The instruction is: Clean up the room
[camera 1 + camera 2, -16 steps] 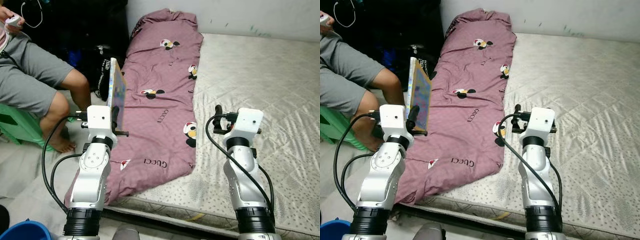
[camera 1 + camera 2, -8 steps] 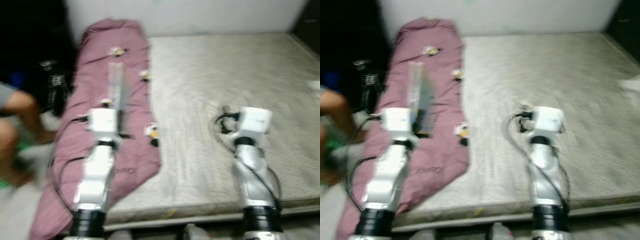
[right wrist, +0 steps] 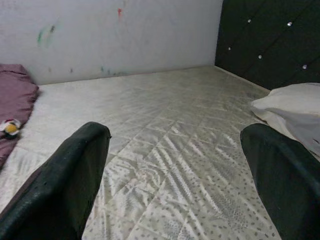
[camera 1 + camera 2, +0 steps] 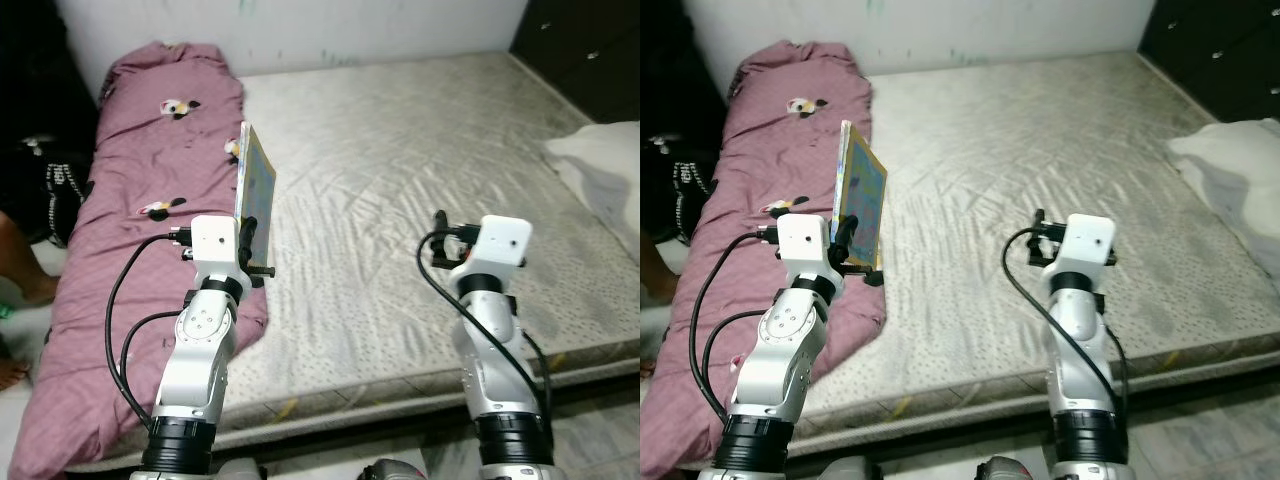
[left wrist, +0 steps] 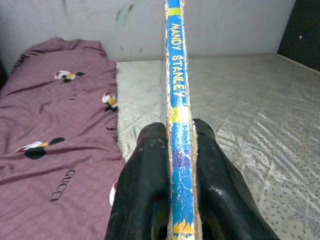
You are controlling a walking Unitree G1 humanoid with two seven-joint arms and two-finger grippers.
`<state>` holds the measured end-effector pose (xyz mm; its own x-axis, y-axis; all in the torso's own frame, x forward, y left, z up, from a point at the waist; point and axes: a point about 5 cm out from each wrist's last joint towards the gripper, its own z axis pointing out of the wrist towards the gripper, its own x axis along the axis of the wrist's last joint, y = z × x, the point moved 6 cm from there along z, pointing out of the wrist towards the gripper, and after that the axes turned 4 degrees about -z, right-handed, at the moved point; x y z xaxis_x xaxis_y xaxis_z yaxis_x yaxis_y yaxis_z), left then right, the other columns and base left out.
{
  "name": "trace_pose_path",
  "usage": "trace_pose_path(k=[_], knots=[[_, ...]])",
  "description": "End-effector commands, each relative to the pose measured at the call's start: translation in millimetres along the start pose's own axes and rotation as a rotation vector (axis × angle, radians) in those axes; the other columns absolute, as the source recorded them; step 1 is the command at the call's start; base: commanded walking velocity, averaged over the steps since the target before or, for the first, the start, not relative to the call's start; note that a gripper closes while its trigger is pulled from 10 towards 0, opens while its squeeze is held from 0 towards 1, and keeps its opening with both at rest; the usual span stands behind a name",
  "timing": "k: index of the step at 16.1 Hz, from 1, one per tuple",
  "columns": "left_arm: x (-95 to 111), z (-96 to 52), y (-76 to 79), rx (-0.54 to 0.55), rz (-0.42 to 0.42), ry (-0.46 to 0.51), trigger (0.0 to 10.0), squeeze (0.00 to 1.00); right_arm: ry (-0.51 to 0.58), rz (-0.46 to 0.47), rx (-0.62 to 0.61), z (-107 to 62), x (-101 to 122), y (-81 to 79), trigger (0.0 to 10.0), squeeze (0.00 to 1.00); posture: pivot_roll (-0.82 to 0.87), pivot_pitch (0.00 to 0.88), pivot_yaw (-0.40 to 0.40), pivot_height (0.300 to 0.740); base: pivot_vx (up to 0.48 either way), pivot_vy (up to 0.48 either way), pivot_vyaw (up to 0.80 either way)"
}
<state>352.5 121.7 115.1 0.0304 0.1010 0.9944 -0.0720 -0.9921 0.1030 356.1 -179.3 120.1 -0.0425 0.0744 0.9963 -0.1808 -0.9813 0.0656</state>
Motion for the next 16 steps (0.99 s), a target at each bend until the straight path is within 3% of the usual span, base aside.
trace_pose_path(k=[1, 9, 10, 16], knots=[[15, 0.2, -12.7, 0.048, 0.018, 0.060, 10.0, 0.00, 0.028, 0.016, 0.038, 0.0, 8, -11.9, 10.0, 0.00, -0.02, 0.000, 0.035, 0.740, 0.000, 0.000, 0.00], [15, 1.5, -11.9, 0.047, 0.019, 0.060, 10.0, 0.00, 0.050, 0.049, 0.139, -1.7, 13, -30.4, 10.0, 0.00, -0.02, 0.000, 0.032, 0.740, 0.000, 0.000, 0.00], [15, 1.8, -11.2, 0.044, 0.021, 0.059, 10.0, 0.00, 0.050, 0.013, 0.161, -3.1, 13, -32.8, 10.0, 0.00, -0.03, 0.000, 0.030, 0.740, 0.000, 0.000, 0.00], [13, 0.0, -17.2, 0.050, 0.034, 0.065, 10.0, 0.00, 0.044, 0.036, 0.173, -4.5, 10, -30.5, 10.0, 0.00, -0.03, 0.000, 0.026, 0.740, 0.000, -0.082, 0.38]])
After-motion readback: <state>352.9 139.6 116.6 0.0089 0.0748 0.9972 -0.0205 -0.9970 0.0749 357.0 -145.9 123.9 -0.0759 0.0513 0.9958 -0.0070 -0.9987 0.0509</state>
